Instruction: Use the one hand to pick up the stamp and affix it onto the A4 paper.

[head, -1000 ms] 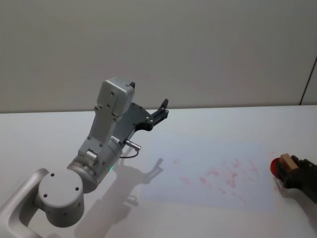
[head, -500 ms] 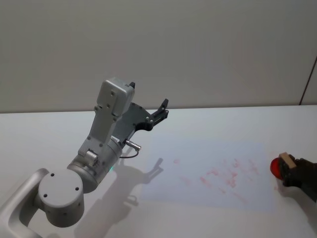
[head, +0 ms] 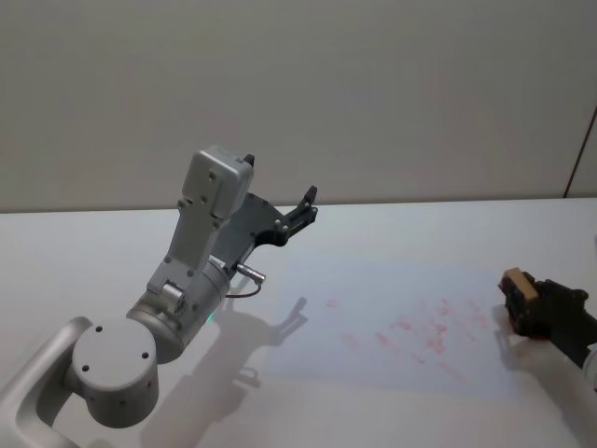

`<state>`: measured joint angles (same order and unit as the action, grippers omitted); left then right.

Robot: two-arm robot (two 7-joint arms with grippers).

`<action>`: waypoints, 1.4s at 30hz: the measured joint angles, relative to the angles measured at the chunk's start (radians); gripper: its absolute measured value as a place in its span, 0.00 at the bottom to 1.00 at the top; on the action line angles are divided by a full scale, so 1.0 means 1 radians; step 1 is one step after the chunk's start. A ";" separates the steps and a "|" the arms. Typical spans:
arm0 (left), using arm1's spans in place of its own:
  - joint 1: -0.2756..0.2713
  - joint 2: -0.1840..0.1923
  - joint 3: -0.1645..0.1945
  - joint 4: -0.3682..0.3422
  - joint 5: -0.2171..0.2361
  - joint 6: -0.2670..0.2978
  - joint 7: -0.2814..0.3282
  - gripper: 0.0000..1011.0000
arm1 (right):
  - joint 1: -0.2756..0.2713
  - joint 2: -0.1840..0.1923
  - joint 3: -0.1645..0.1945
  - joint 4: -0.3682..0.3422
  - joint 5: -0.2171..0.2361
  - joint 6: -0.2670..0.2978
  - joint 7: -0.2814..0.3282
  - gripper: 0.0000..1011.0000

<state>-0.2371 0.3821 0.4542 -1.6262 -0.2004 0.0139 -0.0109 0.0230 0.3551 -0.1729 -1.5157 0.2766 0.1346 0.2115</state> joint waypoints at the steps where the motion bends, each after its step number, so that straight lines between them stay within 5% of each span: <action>1: 0.000 0.000 0.000 0.000 0.000 0.000 0.000 0.99 | -0.001 -0.001 -0.002 -0.004 0.001 -0.001 0.004 0.22; 21: 0.000 0.000 0.000 0.000 0.000 0.000 0.000 0.99 | -0.016 -0.060 -0.091 -0.056 -0.048 -0.004 0.150 0.22; 42: 0.000 0.000 0.000 0.000 0.000 0.000 0.000 0.99 | -0.001 -0.126 -0.167 0.023 -0.116 -0.017 0.206 0.22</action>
<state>-0.2371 0.3821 0.4542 -1.6262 -0.2004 0.0139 -0.0110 0.0223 0.2286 -0.3399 -1.4931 0.1602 0.1172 0.4174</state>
